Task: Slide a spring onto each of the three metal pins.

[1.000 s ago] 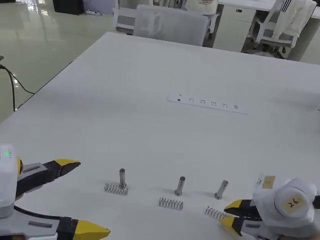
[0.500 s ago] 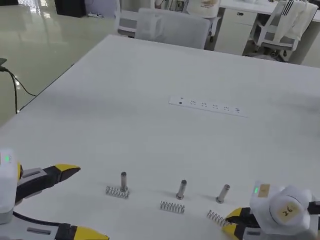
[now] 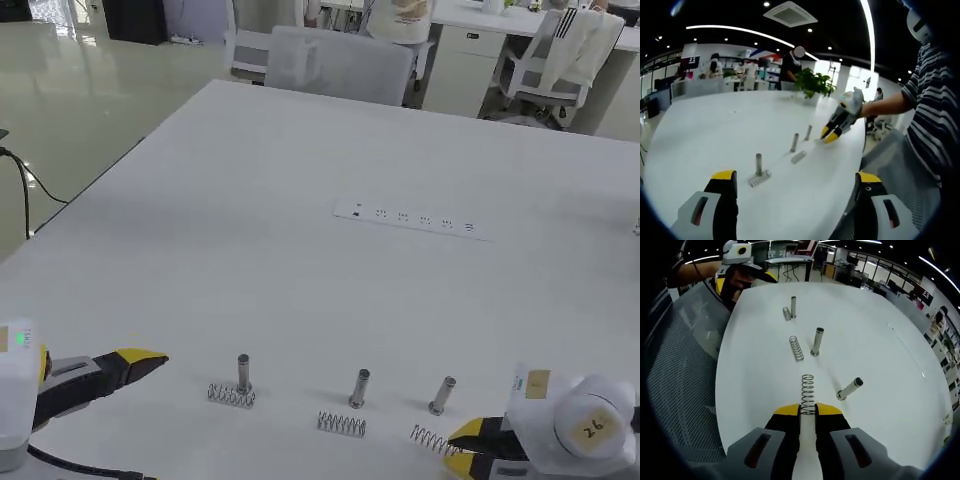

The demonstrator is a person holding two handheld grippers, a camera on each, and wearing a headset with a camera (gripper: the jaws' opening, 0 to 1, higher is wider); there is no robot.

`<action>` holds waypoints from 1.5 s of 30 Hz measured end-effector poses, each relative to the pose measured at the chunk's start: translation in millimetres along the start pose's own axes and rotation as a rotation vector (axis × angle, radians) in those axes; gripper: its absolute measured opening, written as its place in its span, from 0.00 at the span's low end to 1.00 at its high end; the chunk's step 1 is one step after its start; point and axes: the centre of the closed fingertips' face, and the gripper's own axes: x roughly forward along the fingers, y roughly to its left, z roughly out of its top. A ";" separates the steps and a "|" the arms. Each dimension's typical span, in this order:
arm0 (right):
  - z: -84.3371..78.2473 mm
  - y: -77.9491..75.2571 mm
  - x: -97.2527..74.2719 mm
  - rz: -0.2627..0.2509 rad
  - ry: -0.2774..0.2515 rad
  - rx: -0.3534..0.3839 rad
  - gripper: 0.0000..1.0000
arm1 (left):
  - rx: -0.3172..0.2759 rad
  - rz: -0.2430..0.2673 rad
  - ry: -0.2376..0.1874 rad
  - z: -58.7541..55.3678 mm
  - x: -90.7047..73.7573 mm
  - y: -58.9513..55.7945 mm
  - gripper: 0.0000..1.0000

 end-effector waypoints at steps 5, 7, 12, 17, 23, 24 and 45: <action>17.0 7.1 -10.7 0.020 -0.032 -0.044 0.08 | 0.004 -0.032 -0.005 3.9 5.6 -6.7 0.92; 21.4 9.9 -12.6 0.028 -0.037 -0.060 0.08 | 0.007 -0.043 -0.003 4.0 7.5 -8.6 0.92; 31.1 18.8 -14.1 0.042 -0.037 -0.116 0.08 | 0.017 -0.078 0.016 1.2 14.3 -13.0 0.89; 36.0 27.0 -11.2 0.057 -0.029 -0.163 0.08 | 0.022 -0.133 0.031 0.0 23.7 -21.5 0.82; 43.9 38.1 -8.7 0.081 -0.035 -0.212 0.08 | 0.061 -0.223 0.062 0.8 46.6 -40.7 0.73; 45.6 39.4 -8.7 0.084 -0.036 -0.216 0.08 | 0.061 -0.234 0.065 1.1 50.3 -43.1 0.71; 62.9 52.8 -11.3 0.114 -0.088 -0.256 0.08 | 0.113 -0.373 0.061 15.8 102.0 -69.6 0.42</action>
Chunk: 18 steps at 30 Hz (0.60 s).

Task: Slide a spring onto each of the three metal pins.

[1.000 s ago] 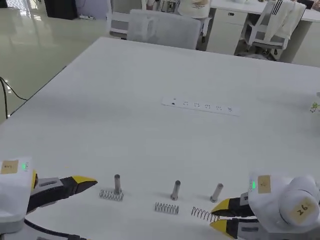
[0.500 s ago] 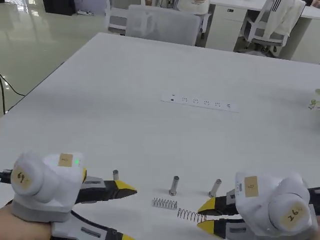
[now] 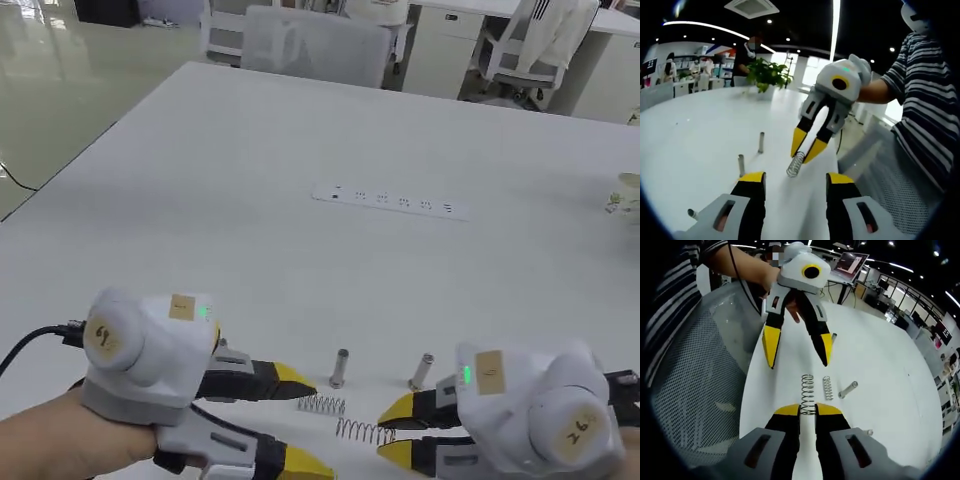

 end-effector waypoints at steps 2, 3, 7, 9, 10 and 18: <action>1.9 -0.5 0.0 -0.004 -0.005 -0.002 0.08 | 0.004 -0.009 -0.001 1.3 3.5 -1.9 0.40; 3.0 -0.6 -0.3 -0.004 -0.009 -0.002 0.08 | 0.007 -0.013 0.000 1.2 6.0 -2.9 0.39; 5.9 -0.4 -2.3 -0.003 -0.018 -0.010 0.08 | 0.021 -0.022 0.011 -0.8 12.0 -5.2 0.31; 5.3 0.4 -2.9 0.002 -0.015 -0.018 0.08 | 0.027 -0.022 0.008 0.1 14.2 -4.9 0.28; 5.0 0.7 -3.2 0.003 -0.014 -0.021 0.08 | 0.026 -0.024 0.005 0.5 14.8 -5.4 0.26; 5.6 4.3 -6.4 0.016 -0.011 -0.046 0.08 | 0.044 -0.053 0.006 2.1 20.8 -11.4 0.15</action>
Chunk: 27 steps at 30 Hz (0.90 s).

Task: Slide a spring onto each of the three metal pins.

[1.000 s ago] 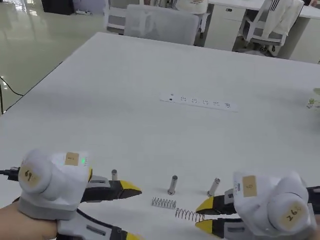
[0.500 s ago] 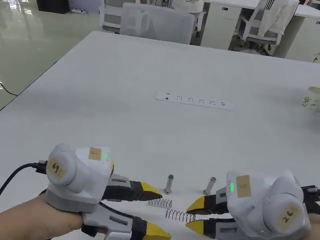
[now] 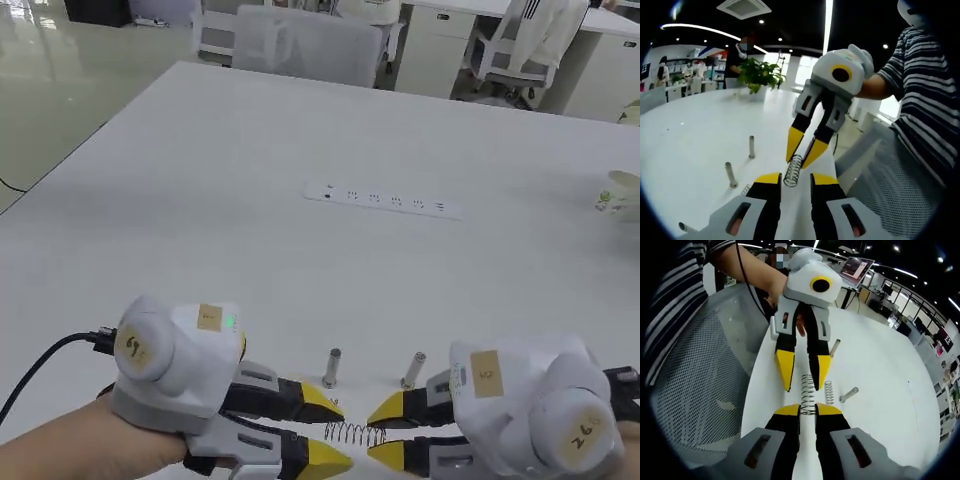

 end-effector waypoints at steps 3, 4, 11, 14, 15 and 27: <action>0.1 1.1 -0.3 0.004 0.000 -0.004 0.08 | 0.006 -0.002 0.006 -1.3 0.0 -0.3 0.10; 0.1 1.8 -0.2 0.008 -0.001 -0.003 0.08 | 0.012 0.001 0.006 -1.3 0.0 0.4 0.09; -0.1 4.2 0.0 0.020 0.004 -0.010 0.08 | 0.035 -0.007 0.009 -1.6 -0.1 -0.9 0.03; 0.2 4.7 0.0 0.023 0.000 -0.008 0.08 | 0.044 -0.014 0.008 -1.5 -0.5 -1.8 0.02; 0.3 5.0 0.0 0.026 -0.003 -0.003 0.08 | 0.046 -0.020 0.006 -1.2 -0.8 -2.5 0.02; 3.0 9.3 -4.4 0.035 -0.050 0.071 0.09 | 0.047 -0.058 0.003 0.5 -3.2 -8.5 0.02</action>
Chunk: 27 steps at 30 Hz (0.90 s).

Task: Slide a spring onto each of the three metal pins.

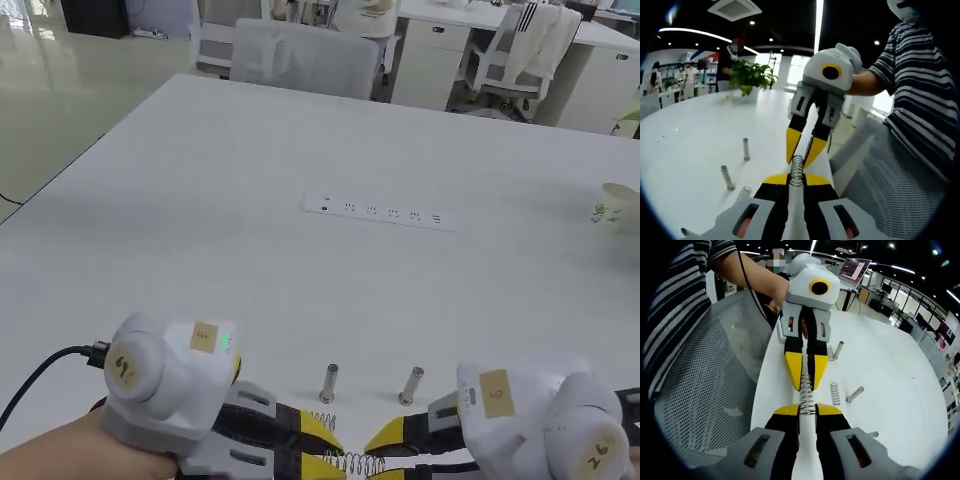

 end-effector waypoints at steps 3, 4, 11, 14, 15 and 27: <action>-3.6 -0.9 -0.7 -0.009 0.005 0.018 0.17 | 0.000 -0.007 0.005 -0.8 -0.1 -1.2 0.02; -4.0 -1.0 -1.4 -0.010 0.000 0.022 0.17 | 0.001 -0.008 0.005 -0.7 0.1 -1.6 0.02; -6.5 0.9 -1.7 0.000 -0.024 0.056 0.13 | -0.001 -0.008 0.001 0.4 -0.6 -2.1 0.02; -2.2 1.9 -2.1 0.007 -0.052 0.069 0.10 | -0.003 -0.010 0.001 0.8 -0.5 -2.7 0.02; -2.3 2.2 -1.7 0.009 -0.050 0.071 0.09 | -0.002 -0.010 0.000 0.8 -0.5 -2.7 0.02; -5.2 3.0 -0.6 0.006 -0.028 0.009 0.07 | -0.005 -0.013 0.013 -2.8 -0.3 -2.5 0.02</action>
